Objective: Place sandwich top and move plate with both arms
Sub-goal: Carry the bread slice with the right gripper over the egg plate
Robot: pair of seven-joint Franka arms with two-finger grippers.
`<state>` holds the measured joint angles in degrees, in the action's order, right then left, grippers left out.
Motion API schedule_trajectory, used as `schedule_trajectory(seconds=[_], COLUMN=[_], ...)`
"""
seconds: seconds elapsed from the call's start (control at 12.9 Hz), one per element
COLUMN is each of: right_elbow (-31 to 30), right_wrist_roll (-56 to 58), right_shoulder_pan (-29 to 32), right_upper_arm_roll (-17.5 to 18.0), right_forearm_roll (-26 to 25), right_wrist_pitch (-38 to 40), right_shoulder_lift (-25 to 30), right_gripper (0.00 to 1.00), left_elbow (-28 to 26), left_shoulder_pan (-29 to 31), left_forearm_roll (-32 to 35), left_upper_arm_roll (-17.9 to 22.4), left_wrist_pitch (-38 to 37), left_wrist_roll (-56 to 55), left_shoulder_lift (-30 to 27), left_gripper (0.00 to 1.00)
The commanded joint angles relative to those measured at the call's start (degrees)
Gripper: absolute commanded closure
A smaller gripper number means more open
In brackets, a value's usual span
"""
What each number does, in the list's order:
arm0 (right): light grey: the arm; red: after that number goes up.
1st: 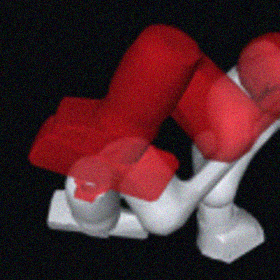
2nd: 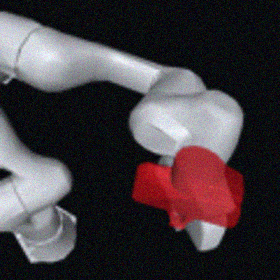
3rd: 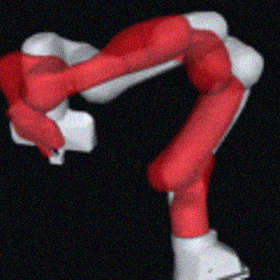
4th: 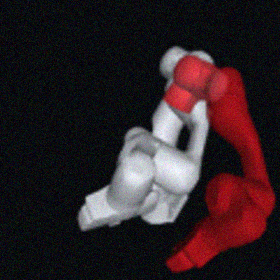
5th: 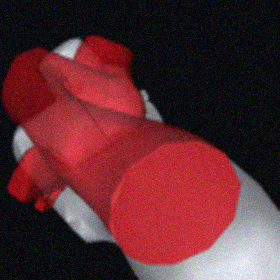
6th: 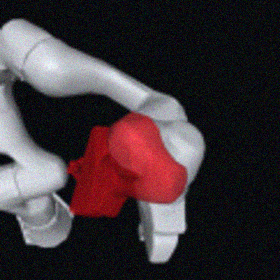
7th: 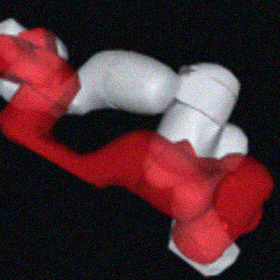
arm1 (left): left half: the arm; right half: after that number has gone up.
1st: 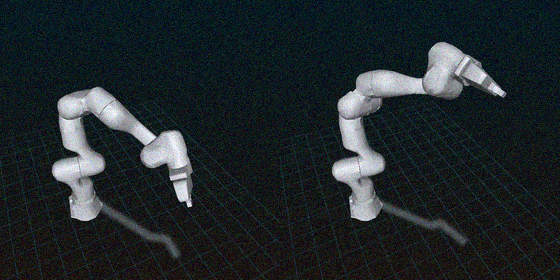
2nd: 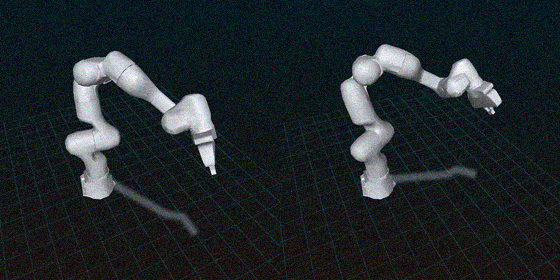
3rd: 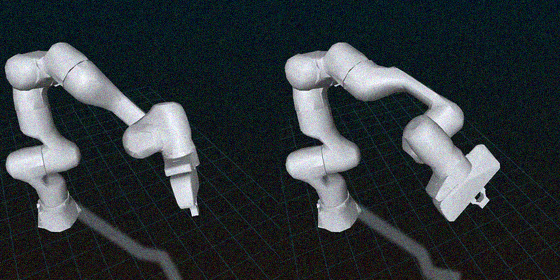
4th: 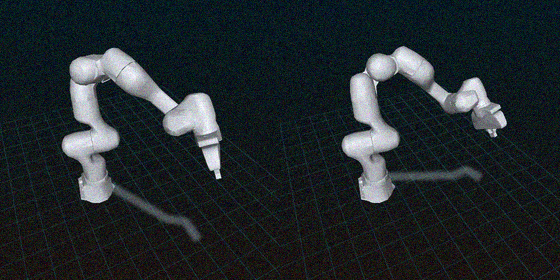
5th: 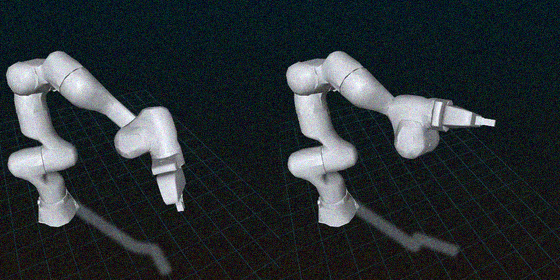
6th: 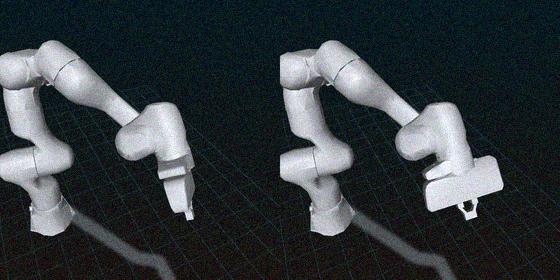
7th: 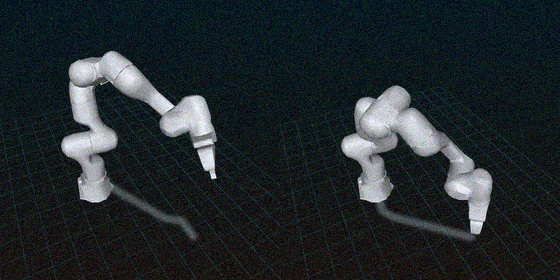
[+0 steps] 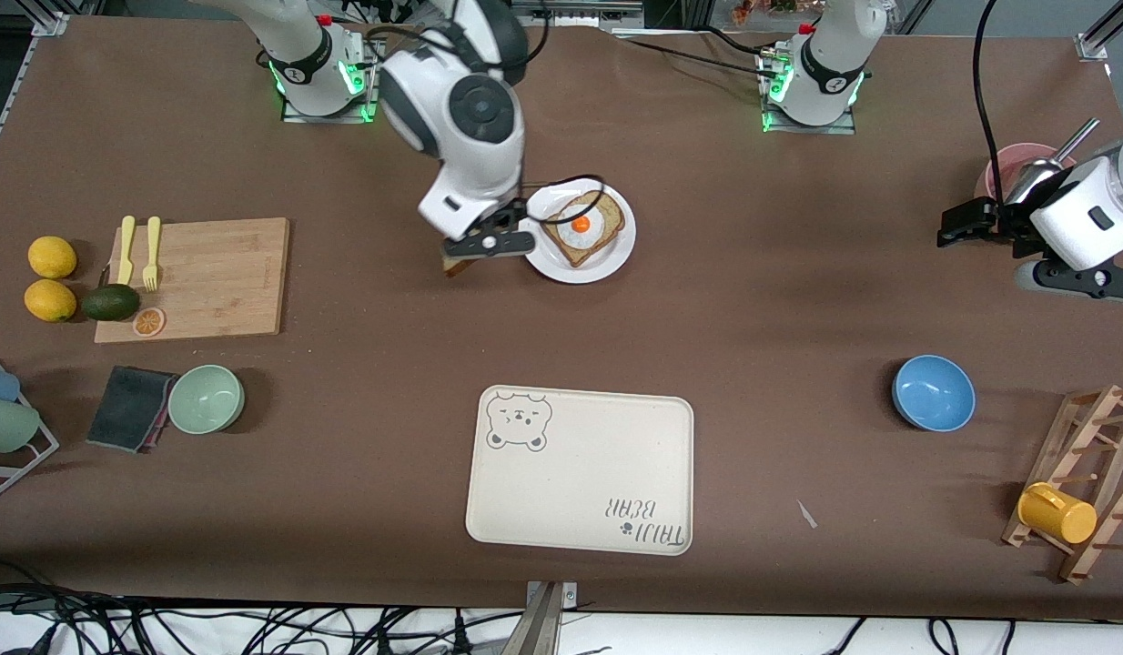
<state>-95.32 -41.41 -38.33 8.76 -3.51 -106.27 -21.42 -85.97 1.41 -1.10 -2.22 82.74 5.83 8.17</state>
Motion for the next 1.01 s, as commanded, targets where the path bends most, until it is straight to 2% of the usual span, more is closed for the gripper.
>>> schedule_trajectory(seconds=[0.0,0.08,0.23,0.54,0.93], right_elbow=[5.76,5.76,5.85,5.59,5.15], right_wrist_roll=[-6.47,-8.58,-11.75,-17.56,-17.66], right_shoulder_pan=[-3.84,-5.07,-6.92,-10.88,-11.42], right_upper_arm_roll=[0.56,0.47,0.47,0.47,0.21], right_forearm_roll=[3.84,6.04,7.37,7.29,6.24], right_wrist_pitch=[2.3,1.69,-0.5,-5.69,-7.02], right_shoulder_lift=[-3.72,-3.81,-5.21,-9.42,-11.19], right_gripper=[1.0,1.0,1.0,1.0,1.0], left_elbow=[0.81,0.81,0.81,0.81,0.81], left_shoulder_pan=[-0.09,-0.09,-0.09,-0.09,-0.09], left_forearm_roll=[1.54,1.54,1.54,1.54,1.54], left_upper_arm_roll=[0.02,0.02,0.02,0.02,0.02], left_wrist_pitch=[-0.92,-0.92,-0.92,-0.92,-0.92], left_wrist_roll=[0.5,0.5,0.5,0.5,0.5], left_shoulder_lift=[0.01,0.01,-0.08,0.01,0.01], left_gripper=[0.0,0.0,0.0,0.0,0.0])
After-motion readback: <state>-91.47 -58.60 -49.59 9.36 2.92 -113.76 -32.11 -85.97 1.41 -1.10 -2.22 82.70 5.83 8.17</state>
